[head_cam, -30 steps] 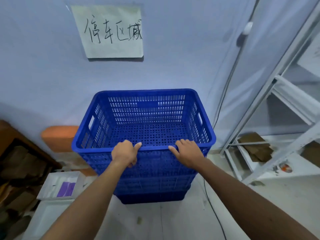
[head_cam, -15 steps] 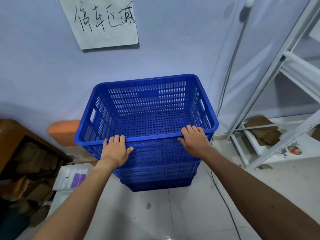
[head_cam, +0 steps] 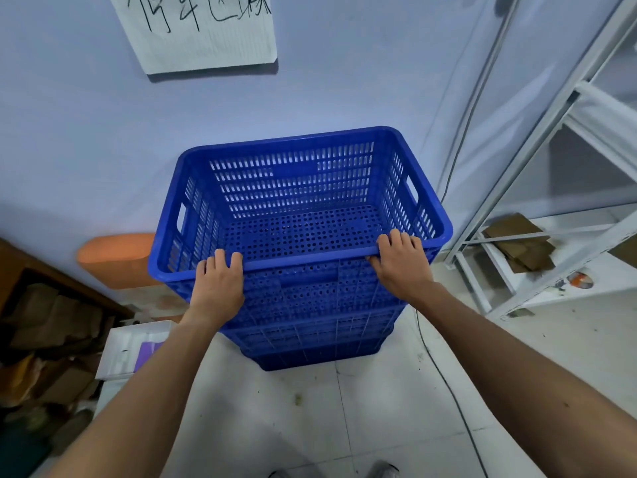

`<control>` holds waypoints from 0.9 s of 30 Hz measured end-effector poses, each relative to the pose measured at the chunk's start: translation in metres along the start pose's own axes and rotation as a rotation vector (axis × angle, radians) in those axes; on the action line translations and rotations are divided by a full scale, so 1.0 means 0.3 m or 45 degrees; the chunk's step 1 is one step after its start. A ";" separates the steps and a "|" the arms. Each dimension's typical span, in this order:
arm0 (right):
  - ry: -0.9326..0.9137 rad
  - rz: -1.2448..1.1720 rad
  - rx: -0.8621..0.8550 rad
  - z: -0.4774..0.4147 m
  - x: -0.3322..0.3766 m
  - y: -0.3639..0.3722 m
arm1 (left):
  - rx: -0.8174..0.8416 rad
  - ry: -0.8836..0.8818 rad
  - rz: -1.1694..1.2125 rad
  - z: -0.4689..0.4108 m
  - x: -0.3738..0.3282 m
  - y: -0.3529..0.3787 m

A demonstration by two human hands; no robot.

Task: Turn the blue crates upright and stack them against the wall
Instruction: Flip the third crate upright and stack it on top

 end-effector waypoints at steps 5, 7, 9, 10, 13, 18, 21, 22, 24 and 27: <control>0.013 0.006 0.039 -0.014 -0.003 -0.015 | 0.031 0.002 0.010 -0.012 -0.014 -0.017; -0.013 0.044 0.035 -0.008 -0.012 -0.023 | 0.057 0.002 0.012 -0.008 -0.028 -0.014; -0.035 0.093 0.043 0.001 -0.025 -0.023 | 0.078 0.015 0.007 0.000 -0.046 -0.014; -0.040 0.107 0.050 -0.001 -0.029 -0.018 | 0.085 0.018 0.007 0.002 -0.054 -0.013; -0.014 0.101 0.057 -0.004 -0.030 -0.018 | 0.097 0.013 0.024 0.011 -0.069 -0.014; 0.011 0.104 0.055 0.007 -0.021 -0.019 | 0.129 0.025 0.045 0.014 -0.063 -0.012; 0.014 0.092 0.060 0.002 -0.029 -0.021 | 0.119 0.016 0.040 0.010 -0.070 -0.018; 0.008 0.090 0.068 -0.002 -0.032 -0.021 | 0.119 0.013 0.046 0.009 -0.074 -0.022; -0.009 0.080 0.083 -0.010 -0.037 -0.023 | 0.119 0.011 0.051 0.006 -0.077 -0.024; -0.024 0.071 0.097 -0.011 -0.041 -0.022 | 0.118 0.007 0.038 0.008 -0.080 -0.021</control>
Point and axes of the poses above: each hand's wrist, its own z-axis away from the middle knuckle, its own y-axis out of the palm, x = y × z, the point moved 6 cm from there along -z, towards the middle knuckle, and after that the axes turned 15 degrees about y, right-handed, at the moved point
